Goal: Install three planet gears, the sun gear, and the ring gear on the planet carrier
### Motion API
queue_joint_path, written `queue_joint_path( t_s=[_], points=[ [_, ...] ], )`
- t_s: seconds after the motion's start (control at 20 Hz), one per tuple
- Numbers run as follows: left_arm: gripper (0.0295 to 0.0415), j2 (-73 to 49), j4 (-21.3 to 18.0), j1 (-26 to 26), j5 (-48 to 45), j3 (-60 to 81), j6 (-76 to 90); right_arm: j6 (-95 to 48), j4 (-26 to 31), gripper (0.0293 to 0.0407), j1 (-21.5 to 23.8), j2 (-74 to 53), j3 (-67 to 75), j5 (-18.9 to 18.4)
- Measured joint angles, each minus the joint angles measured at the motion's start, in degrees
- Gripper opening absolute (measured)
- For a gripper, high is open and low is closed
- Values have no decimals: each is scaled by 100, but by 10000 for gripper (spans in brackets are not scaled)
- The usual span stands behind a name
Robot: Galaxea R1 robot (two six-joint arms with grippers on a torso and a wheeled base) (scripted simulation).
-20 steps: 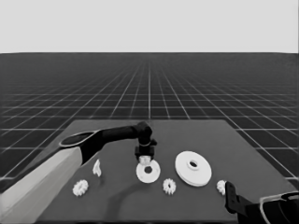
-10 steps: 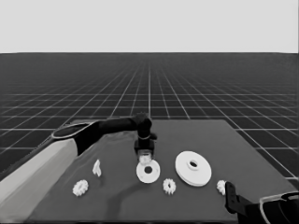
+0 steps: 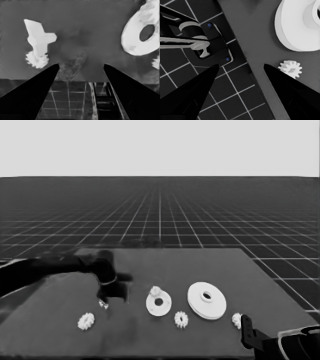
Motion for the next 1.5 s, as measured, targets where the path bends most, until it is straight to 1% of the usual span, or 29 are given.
queue_joint_path(
  t_s=[0.05, 0.1, 0.2, 0.4, 0.45, 0.5, 0.6, 0.9, 1.0, 1.05, 1.4, 1.45, 1.5],
  points=[
    [385, -1052, 34, 61, -114, 515, 581, 0, 0, 385, 0, 0, 0, 0],
    [385, -1652, 39, 93, -225, 628, 1099, 0, 0, 385, 0, 0, 0, 0],
    [385, -2161, 20, 120, -356, 605, 1680, 0, 0, 385, 0, 0, 0, 0],
    [385, -2362, -1, 129, -423, 560, 1977, 0, 0, 385, 0, 0, 0, 0],
    [385, -2262, 524, 706, -735, 344, 2037, 0, 0, 385, 0, 0, 0, 0],
    [385, -2161, 810, 1074, -932, 143, 2083, 0, 0, 385, 0, 0, 0, 0],
    [385, -2038, 1046, 1379, -1125, -100, 2139, 0, 0, 385, 0, 0, 0, 0],
    [385, -1971, 1154, 1513, -1228, -235, 2170, 0, 0, 385, 0, 0, 0, 0],
    [314, -1969, 1157, 1517, -1230, -240, 2171, 0, 0, 385, 0, 0, 0, 0],
    [312, -1969, 1158, 1516, -1231, -240, 2171, 0, 0, 385, 0, 0, 0, 0],
    [312, -1969, 1159, 1516, -1231, -241, 2171, 0, 0, 385, 0, 0, 0, 0],
    [312, -2188, 757, 1055, -892, 197, 2077, 0, 0, 385, 0, 0, 0, 0],
    [312, -2297, 467, 682, -699, 397, 2039, 0, 0, 385, 0, 0, 0, 0]
  ],
)
